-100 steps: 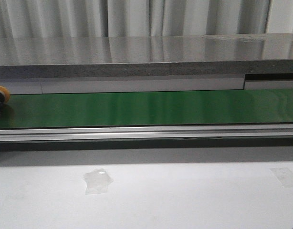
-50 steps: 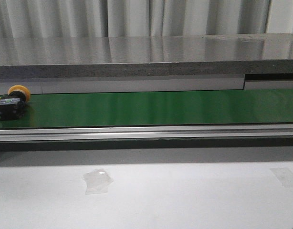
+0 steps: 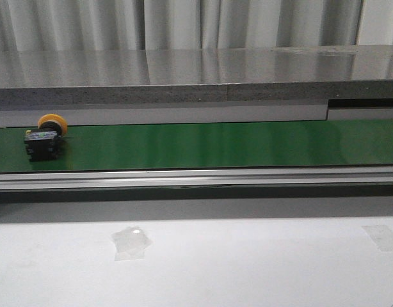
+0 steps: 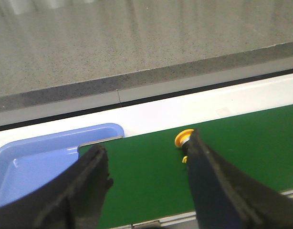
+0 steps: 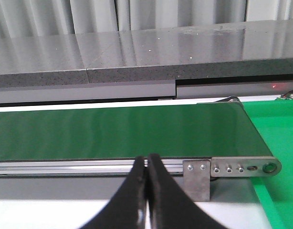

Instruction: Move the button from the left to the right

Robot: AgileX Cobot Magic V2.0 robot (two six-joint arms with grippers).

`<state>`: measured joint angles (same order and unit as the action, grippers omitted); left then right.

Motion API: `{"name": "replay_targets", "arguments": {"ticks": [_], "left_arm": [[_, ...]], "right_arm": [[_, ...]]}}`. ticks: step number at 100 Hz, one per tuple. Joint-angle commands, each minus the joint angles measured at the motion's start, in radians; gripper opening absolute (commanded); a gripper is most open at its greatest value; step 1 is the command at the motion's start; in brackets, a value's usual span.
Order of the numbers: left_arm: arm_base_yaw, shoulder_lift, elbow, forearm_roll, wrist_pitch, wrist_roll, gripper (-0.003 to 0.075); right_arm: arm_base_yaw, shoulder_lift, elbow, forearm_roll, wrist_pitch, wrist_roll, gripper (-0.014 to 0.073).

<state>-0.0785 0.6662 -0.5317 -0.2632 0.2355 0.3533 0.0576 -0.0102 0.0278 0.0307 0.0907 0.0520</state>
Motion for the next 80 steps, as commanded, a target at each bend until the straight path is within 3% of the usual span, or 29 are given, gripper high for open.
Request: {"name": "replay_targets", "arguments": {"ticks": [1, 37, 69, 80], "left_arm": [[-0.007, -0.078, 0.030, -0.026, -0.093, -0.006, 0.0369], [-0.007, -0.307, 0.159, -0.054, -0.093, -0.012, 0.0369], [-0.007, -0.329, 0.164, -0.054, -0.100, -0.012, 0.0367], [-0.007, -0.329, 0.164, -0.054, -0.108, -0.012, 0.0307]], "right_arm": [[-0.001, -0.015, -0.016, -0.007, -0.082, 0.000, -0.0068], [-0.001, -0.015, -0.016, -0.007, -0.082, 0.000, -0.0068], [-0.001, -0.015, -0.016, -0.007, -0.082, 0.000, -0.0068], [-0.001, -0.015, -0.016, -0.007, -0.082, 0.000, -0.0068]]}}
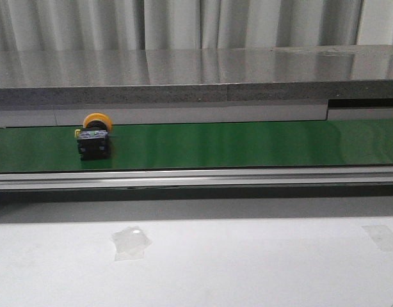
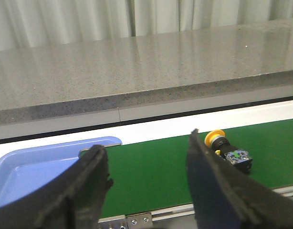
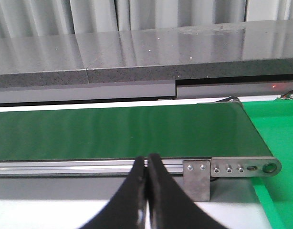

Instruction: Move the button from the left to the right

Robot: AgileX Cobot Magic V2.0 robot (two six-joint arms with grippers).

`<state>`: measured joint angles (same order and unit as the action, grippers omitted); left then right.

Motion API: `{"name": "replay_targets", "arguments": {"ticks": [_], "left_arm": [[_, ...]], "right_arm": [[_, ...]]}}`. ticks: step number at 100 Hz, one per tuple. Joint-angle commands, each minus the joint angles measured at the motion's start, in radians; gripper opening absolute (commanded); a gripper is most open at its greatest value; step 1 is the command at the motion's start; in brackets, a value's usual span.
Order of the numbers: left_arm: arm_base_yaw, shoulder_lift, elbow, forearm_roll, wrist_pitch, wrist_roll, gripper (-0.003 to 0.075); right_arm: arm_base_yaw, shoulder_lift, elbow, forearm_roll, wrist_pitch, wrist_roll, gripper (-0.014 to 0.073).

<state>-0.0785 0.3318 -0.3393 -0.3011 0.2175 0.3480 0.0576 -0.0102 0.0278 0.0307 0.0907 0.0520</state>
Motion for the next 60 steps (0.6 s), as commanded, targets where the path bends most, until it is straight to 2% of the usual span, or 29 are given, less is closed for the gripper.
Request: {"name": "replay_targets", "arguments": {"ticks": [1, 10, 24, 60], "left_arm": [[-0.007, 0.006, -0.028, -0.016, -0.090, -0.007, 0.0293], [-0.007, 0.006, -0.028, -0.016, -0.091, -0.007, 0.0188], [-0.007, 0.006, -0.028, -0.016, -0.093, -0.007, -0.0018], [-0.007, 0.006, -0.028, -0.016, -0.097, -0.007, -0.0020]], "right_arm": [[-0.001, -0.015, -0.016, -0.007, -0.082, 0.000, -0.0068], [-0.001, -0.015, -0.016, -0.007, -0.082, 0.000, -0.0068], [-0.001, -0.015, -0.016, -0.007, -0.082, 0.000, -0.0068], [-0.001, -0.015, -0.020, -0.005, -0.177, 0.000, -0.0068]]}}
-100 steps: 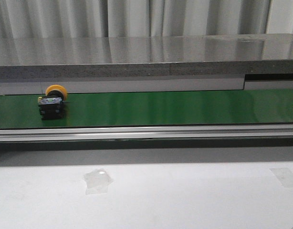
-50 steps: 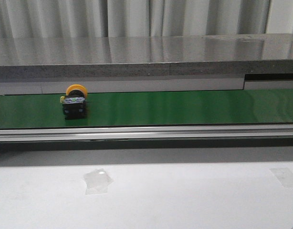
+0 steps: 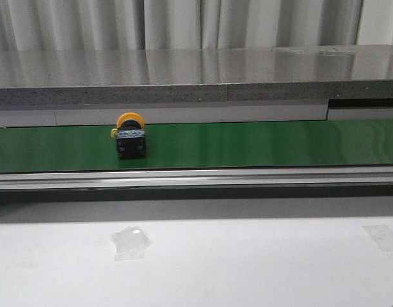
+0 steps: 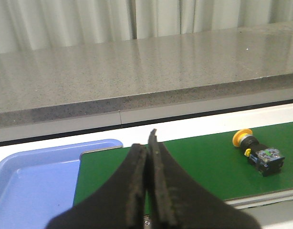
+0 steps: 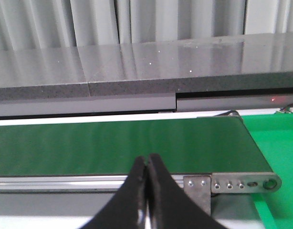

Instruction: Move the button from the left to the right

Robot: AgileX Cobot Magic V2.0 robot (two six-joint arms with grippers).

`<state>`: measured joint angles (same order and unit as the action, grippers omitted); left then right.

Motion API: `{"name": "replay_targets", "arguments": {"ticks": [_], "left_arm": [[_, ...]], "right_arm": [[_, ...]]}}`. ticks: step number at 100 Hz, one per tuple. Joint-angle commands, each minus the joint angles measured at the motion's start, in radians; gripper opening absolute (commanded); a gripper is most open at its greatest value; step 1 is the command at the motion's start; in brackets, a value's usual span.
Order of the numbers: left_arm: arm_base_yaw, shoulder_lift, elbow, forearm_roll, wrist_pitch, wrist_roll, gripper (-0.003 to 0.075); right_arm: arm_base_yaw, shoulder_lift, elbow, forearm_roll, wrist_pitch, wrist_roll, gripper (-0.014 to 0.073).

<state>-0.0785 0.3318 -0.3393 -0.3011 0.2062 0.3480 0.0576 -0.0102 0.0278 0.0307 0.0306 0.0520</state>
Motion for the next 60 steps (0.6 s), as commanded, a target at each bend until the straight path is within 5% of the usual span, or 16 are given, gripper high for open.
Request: {"name": "replay_targets", "arguments": {"ticks": [1, 21, 60], "left_arm": [[-0.007, 0.006, -0.028, -0.016, -0.086, -0.007, -0.0020], [-0.007, 0.006, -0.028, -0.016, -0.086, -0.007, -0.0020], [-0.007, 0.006, -0.028, -0.016, -0.086, -0.007, -0.0020]], "right_arm": [[-0.001, -0.015, -0.023, -0.004, -0.118, 0.000, -0.0068], [-0.001, -0.010, -0.119, -0.003, -0.051, 0.000, -0.0068], [-0.001, 0.331, -0.558, -0.007, 0.469, 0.000, -0.0068]]}}
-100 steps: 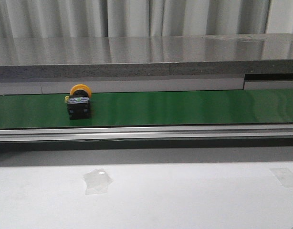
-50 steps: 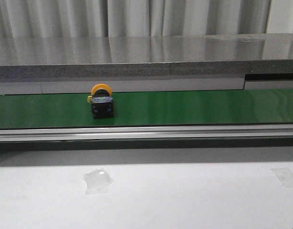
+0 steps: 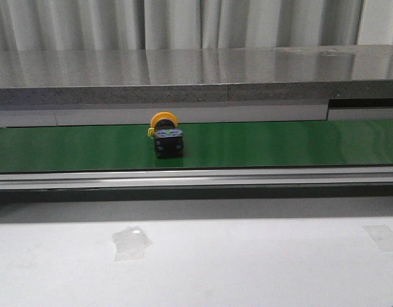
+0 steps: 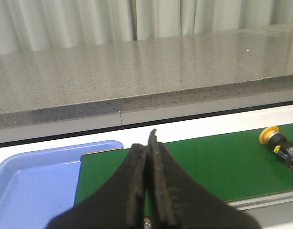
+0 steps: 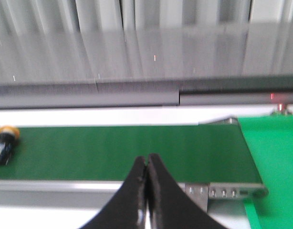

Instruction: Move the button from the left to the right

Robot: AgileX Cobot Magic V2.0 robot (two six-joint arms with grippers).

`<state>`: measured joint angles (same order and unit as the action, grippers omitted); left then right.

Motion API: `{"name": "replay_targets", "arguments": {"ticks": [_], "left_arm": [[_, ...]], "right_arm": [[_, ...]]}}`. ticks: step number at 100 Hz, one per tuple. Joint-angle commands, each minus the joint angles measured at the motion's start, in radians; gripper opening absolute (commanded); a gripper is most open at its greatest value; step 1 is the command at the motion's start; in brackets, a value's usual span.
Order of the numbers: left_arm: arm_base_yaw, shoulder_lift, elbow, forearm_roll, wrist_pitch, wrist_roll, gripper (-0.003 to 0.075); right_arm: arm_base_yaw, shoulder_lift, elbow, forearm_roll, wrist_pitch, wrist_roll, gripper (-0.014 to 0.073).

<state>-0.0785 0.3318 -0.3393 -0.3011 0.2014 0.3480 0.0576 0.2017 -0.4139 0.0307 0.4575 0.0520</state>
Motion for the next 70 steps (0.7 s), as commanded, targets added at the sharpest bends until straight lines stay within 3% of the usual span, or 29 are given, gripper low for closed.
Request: {"name": "replay_targets", "arguments": {"ticks": [1, 13, 30, 70], "left_arm": [[-0.007, 0.006, -0.028, -0.016, -0.081, -0.007, -0.0020], [-0.007, 0.006, -0.028, -0.016, -0.081, -0.007, -0.0020], [-0.007, 0.006, -0.028, -0.016, -0.081, -0.007, -0.0020], [-0.007, 0.006, -0.028, -0.016, -0.081, -0.007, -0.0020]], "right_arm": [[-0.001, 0.139, -0.124, -0.007, 0.050, -0.001, -0.0068], [-0.001, 0.304, -0.242, -0.007, 0.153, -0.001, -0.0068], [-0.001, 0.508, -0.350, -0.007, 0.176, -0.001, -0.0068], [-0.001, 0.765, -0.384, -0.007, 0.136, -0.001, -0.0039]]}}
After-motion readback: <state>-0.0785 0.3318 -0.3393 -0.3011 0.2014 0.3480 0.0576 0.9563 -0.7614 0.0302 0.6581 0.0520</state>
